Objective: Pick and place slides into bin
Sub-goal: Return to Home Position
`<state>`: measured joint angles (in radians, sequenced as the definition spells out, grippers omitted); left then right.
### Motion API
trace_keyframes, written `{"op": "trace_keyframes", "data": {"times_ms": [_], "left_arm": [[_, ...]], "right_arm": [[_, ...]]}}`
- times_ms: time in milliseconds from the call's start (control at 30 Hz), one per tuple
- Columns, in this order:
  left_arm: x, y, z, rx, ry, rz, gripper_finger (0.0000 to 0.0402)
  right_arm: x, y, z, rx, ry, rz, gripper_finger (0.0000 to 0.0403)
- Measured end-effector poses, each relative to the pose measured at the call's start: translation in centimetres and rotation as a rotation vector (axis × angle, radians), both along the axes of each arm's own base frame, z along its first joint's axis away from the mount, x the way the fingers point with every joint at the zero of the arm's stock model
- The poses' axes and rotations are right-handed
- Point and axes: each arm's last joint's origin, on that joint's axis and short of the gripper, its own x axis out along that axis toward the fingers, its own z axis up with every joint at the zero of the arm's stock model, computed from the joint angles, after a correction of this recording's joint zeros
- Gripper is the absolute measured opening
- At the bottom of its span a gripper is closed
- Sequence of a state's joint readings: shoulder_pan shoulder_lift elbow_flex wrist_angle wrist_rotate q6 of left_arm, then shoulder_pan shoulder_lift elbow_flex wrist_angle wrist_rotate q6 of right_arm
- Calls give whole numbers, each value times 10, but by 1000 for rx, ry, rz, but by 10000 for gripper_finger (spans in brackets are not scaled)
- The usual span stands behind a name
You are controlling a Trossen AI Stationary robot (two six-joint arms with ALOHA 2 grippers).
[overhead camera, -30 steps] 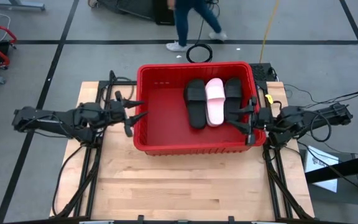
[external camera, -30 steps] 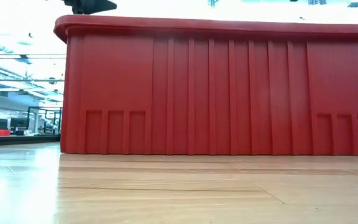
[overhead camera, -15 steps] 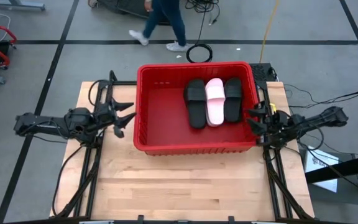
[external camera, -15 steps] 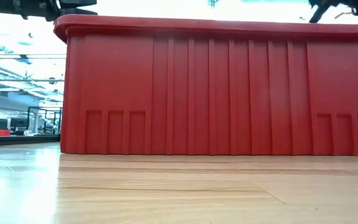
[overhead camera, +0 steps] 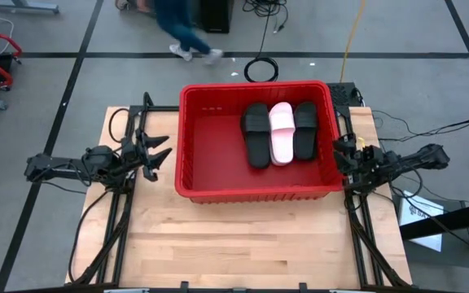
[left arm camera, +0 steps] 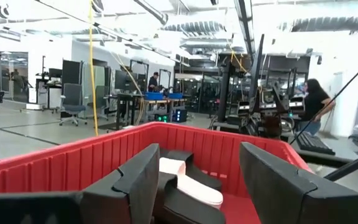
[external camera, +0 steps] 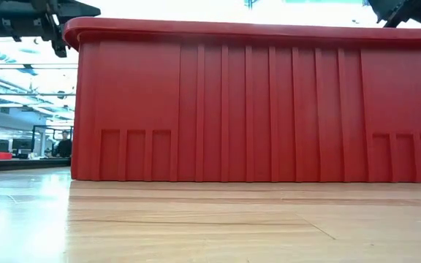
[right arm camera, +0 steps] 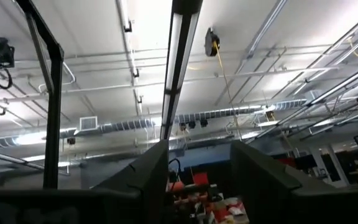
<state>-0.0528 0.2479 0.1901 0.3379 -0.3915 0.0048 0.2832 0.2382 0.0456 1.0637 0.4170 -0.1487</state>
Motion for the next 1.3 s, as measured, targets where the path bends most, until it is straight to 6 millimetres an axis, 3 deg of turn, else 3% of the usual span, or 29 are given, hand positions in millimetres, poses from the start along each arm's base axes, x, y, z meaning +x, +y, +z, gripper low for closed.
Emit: {"op": "trace_keyframes", "data": {"times_ms": [800, 1067, 1300], "left_arm": [[-9, 0, -42, -49, -65, -32, 218], [-7, 0, -55, -27, 79, -5, 218], [-7, 0, -55, -9, 85, -1, 218]], "right_arm": [[-2, 0, -11, -15, 119, 21, 164], [3, 1, -17, -19, 194, 36, 164], [9, 3, -28, -78, 330, 20, 164]]}}
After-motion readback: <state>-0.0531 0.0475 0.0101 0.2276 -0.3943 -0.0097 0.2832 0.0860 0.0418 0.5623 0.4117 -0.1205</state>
